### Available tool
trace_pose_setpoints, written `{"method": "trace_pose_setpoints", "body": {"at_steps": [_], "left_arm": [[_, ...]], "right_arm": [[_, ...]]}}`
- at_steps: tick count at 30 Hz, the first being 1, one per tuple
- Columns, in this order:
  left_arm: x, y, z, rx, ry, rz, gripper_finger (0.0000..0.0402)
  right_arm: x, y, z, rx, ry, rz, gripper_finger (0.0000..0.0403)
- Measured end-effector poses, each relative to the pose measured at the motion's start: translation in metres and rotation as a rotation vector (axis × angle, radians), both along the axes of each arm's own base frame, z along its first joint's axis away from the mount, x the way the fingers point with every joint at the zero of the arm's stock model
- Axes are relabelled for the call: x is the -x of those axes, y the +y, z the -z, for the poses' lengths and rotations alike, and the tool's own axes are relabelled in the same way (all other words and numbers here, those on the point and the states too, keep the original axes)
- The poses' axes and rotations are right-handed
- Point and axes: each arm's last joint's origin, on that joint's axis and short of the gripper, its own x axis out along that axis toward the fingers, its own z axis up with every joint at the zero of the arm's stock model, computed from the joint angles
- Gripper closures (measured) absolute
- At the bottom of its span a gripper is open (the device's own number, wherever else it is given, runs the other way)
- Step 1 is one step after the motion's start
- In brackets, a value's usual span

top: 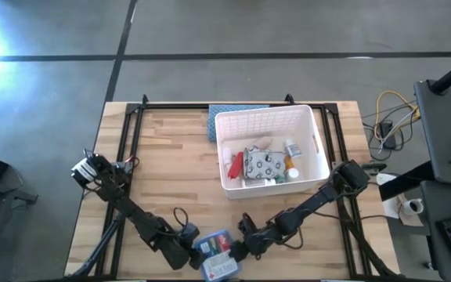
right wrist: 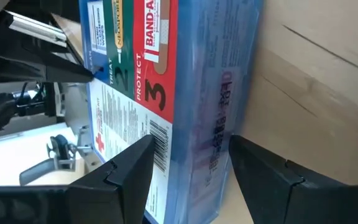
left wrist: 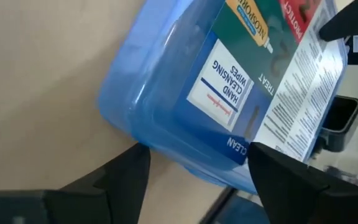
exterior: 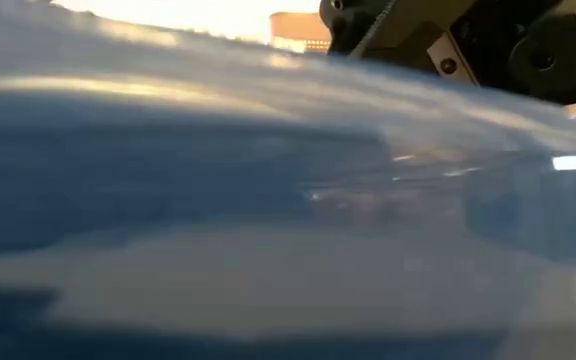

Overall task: Pick & place medical supplies in basket/bin
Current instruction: Put the blue first aid kit into the white bin

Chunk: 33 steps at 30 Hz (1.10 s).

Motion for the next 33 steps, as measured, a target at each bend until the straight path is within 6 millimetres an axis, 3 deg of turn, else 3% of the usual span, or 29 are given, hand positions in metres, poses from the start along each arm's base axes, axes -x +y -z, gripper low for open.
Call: {"method": "trace_pose_setpoints", "body": {"at_steps": [7, 17, 27, 33], "left_arm": [[0.003, -0.016, 0.024, 0.063, 0.01, -0.015, 0.0172], [0.005, -0.018, 0.028, 0.074, -0.002, 0.0, 0.0173], [0.007, -0.018, 0.029, 0.066, -0.015, -0.005, 0.0174], [0.007, -0.018, 0.029, 0.06, -0.019, 0.002, 0.0174]], "right_arm": [[-0.001, 0.0, -0.004, 0.033, -0.026, -0.033, 0.0202], [0.003, 0.001, -0.024, 0.059, -0.078, -0.054, 0.0202], [0.011, -0.001, -0.014, 0.076, 0.006, -0.077, 0.0202], [0.013, -0.007, -0.008, 0.019, -0.045, -0.092, 0.0202]]}}
